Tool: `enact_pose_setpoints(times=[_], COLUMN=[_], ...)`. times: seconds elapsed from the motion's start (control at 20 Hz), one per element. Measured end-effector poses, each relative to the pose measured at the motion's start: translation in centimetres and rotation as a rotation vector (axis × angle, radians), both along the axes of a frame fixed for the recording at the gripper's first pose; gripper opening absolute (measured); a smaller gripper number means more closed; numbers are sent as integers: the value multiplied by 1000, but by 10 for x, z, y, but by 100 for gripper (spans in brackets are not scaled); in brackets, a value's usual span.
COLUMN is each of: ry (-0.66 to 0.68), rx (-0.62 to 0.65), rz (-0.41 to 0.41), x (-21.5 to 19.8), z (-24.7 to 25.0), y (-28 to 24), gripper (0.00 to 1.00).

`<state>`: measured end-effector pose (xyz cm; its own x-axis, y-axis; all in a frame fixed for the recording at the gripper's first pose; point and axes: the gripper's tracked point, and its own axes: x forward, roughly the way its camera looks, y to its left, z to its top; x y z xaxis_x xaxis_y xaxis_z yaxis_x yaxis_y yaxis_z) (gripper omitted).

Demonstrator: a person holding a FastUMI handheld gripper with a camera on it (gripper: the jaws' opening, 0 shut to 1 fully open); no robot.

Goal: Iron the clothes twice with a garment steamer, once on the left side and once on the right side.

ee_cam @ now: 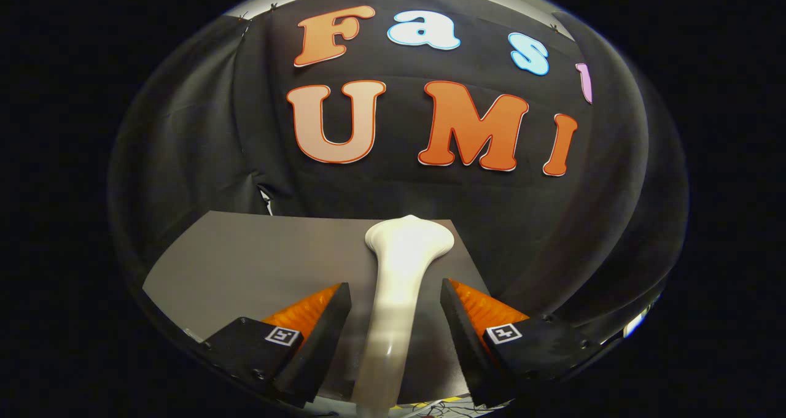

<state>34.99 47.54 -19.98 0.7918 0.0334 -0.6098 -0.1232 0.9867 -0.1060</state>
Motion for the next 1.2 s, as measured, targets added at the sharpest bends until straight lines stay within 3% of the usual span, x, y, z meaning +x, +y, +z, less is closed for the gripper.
enact_pose_setpoints(times=[0.25, 0.5, 0.65, 0.95, 1.2], ry=[53, 49, 41, -30, -183], rx=[-3, 56, 94, 162, 262], rz=[-5, 39, 74, 132, 174], x=[-2, -4, -12, -74, -150], z=[-32, -34, -28, -3, 59], y=[2, 11, 19, 15, -4], gripper=[88, 53, 42, 41, 41])
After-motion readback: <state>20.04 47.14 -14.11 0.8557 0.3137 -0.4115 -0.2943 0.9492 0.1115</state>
